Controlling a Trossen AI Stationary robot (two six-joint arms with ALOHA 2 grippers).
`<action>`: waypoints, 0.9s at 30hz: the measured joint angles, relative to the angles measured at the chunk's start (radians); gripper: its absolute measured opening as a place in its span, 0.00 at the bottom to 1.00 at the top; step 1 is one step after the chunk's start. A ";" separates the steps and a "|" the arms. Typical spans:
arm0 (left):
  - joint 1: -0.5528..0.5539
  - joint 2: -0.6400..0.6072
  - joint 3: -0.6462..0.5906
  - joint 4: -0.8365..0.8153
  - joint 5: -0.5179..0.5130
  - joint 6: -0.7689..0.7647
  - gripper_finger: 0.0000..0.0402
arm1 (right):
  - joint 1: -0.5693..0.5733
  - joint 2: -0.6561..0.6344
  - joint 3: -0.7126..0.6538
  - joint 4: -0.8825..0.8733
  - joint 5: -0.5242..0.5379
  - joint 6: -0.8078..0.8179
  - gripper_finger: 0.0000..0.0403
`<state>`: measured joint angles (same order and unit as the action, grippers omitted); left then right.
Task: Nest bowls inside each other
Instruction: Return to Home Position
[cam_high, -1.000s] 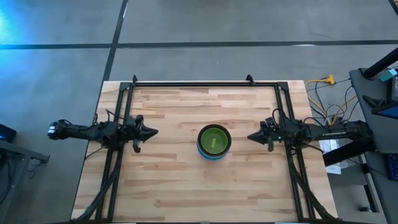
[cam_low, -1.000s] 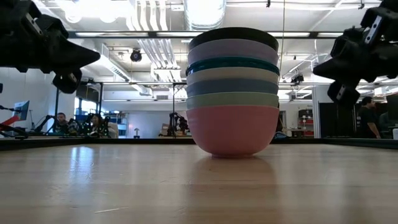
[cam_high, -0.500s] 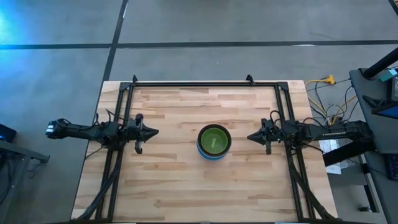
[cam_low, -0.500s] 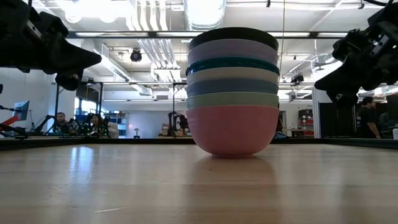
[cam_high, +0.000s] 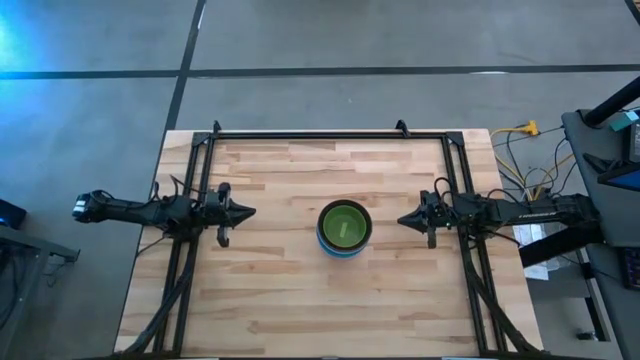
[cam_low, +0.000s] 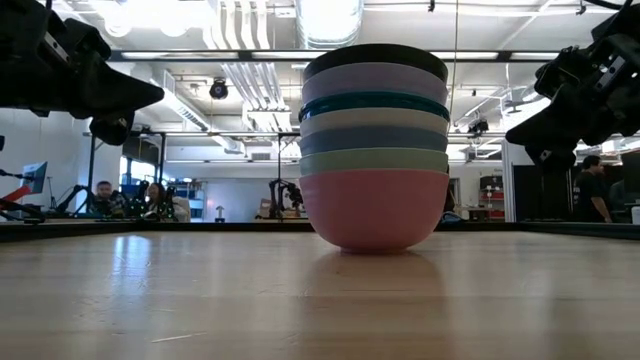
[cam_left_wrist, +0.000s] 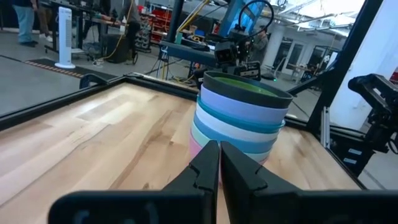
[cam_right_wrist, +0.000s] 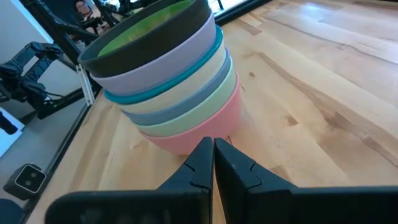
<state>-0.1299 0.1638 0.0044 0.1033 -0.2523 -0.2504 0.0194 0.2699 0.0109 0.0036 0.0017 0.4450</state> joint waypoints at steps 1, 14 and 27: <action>0.000 -0.001 0.000 0.000 0.000 0.000 0.00 | 0.000 0.000 0.000 0.000 0.000 0.000 0.02; 0.000 0.004 0.000 0.000 0.001 0.000 0.00 | 0.000 0.000 0.000 0.000 0.000 0.000 0.02; 0.000 0.011 0.000 0.000 0.001 0.000 0.00 | 0.000 0.000 0.000 0.000 0.000 0.000 0.02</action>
<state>-0.1299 0.1745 0.0044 0.1037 -0.2512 -0.2504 0.0196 0.2699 0.0109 0.0040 0.0017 0.4450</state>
